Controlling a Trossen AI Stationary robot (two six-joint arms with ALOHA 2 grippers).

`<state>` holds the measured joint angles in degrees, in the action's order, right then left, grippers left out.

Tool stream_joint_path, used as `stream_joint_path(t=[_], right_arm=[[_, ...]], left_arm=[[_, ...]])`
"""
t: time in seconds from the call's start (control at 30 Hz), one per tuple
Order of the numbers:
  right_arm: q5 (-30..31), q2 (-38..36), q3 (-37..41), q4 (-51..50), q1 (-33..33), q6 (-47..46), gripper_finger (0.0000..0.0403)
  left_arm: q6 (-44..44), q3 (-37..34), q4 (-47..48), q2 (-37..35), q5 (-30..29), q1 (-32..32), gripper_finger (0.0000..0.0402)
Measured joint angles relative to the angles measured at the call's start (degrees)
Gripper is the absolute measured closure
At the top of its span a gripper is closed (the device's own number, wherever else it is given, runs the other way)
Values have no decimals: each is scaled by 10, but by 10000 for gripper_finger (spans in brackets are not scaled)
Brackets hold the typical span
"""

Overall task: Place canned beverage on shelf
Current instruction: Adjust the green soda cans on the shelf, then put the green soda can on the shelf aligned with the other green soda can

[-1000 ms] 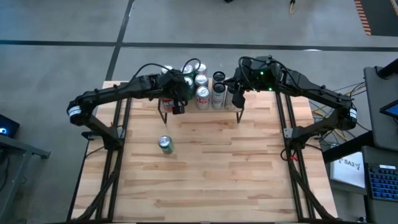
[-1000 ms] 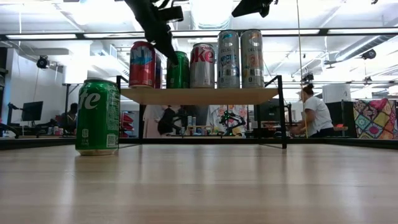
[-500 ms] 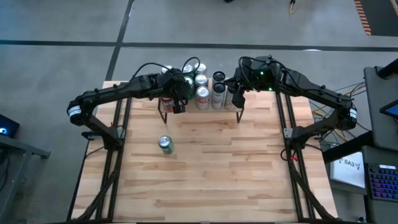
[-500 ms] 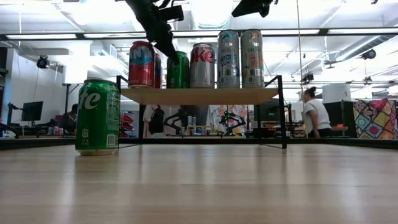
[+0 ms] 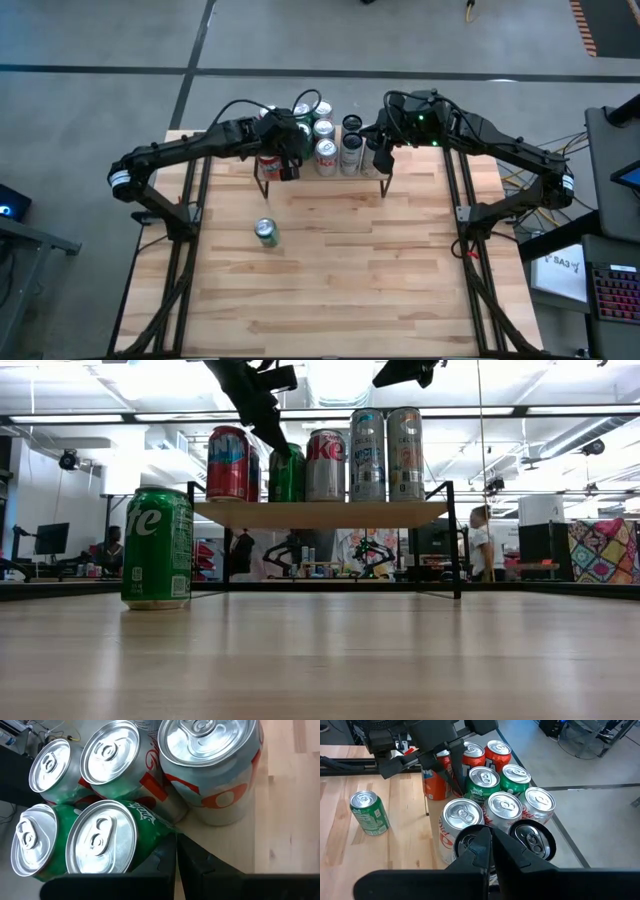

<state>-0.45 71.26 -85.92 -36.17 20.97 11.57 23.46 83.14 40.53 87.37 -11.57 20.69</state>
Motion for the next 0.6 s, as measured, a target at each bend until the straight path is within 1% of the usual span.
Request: stream_joint_path(t=[0.3,0.47,0.6], right_arm=[[0,0,0,0,-1,-5,394],[1,-8,0,3,-10,-27,394],[0,-13,0,7,-38,-39,394]], left_arm=[[3,3,1,-8,0,-4,402],[-2,1,-5,-62,1,-15,402],[-19,-12,-14,-119,32,-32,402]])
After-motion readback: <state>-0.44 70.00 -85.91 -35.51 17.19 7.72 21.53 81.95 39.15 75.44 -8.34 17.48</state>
